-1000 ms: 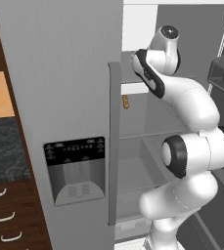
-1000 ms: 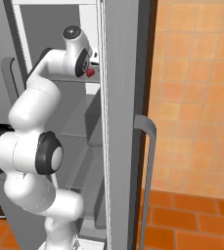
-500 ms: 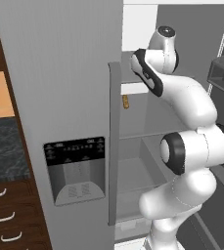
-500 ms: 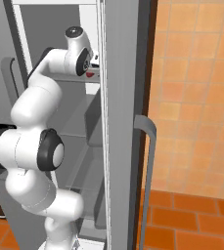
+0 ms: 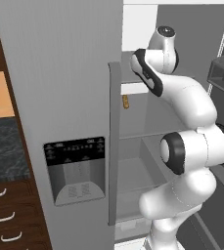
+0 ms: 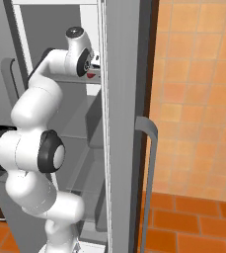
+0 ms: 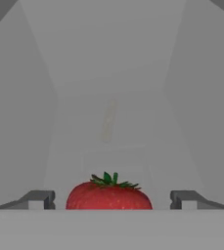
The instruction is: Take the strawberry from the fridge and place it on top of the pancake, located on the dining counter.
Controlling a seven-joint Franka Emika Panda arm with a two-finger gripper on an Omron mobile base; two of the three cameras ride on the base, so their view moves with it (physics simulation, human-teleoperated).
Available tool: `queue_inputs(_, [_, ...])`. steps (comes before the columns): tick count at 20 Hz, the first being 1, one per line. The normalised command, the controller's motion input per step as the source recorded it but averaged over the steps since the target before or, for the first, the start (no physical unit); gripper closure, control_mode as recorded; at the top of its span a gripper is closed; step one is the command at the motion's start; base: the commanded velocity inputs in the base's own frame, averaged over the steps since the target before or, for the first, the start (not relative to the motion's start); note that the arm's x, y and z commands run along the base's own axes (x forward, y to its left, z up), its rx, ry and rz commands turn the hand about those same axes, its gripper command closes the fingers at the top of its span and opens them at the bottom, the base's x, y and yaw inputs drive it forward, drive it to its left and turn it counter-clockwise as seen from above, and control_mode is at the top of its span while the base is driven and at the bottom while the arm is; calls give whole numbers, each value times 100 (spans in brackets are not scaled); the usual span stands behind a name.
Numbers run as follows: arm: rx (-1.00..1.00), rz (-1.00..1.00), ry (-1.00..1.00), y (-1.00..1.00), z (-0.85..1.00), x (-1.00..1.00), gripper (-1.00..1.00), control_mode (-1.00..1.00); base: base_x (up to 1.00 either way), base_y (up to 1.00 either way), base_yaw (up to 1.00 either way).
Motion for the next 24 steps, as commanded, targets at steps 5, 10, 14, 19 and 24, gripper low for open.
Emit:
queue_inputs(5, [0, 0, 0, 0, -4, 0, 100, -100, 0, 0, 0])
queue_inputs(10, [0, 0, -5, 1, 0, -20, 100, -100, 0, 0, 0])
queue_inputs(14, [0, 0, -19, 4, 1, -94, 100, -100, 0, 0, 0])
queue_inputs(19, [0, 0, -20, 0, 3, -100, 100, -100, 0, 0, 0])
queue_inputs(24, [-5, 0, 0, 0, -2, -100, 100, -100, 0, 0, 0])
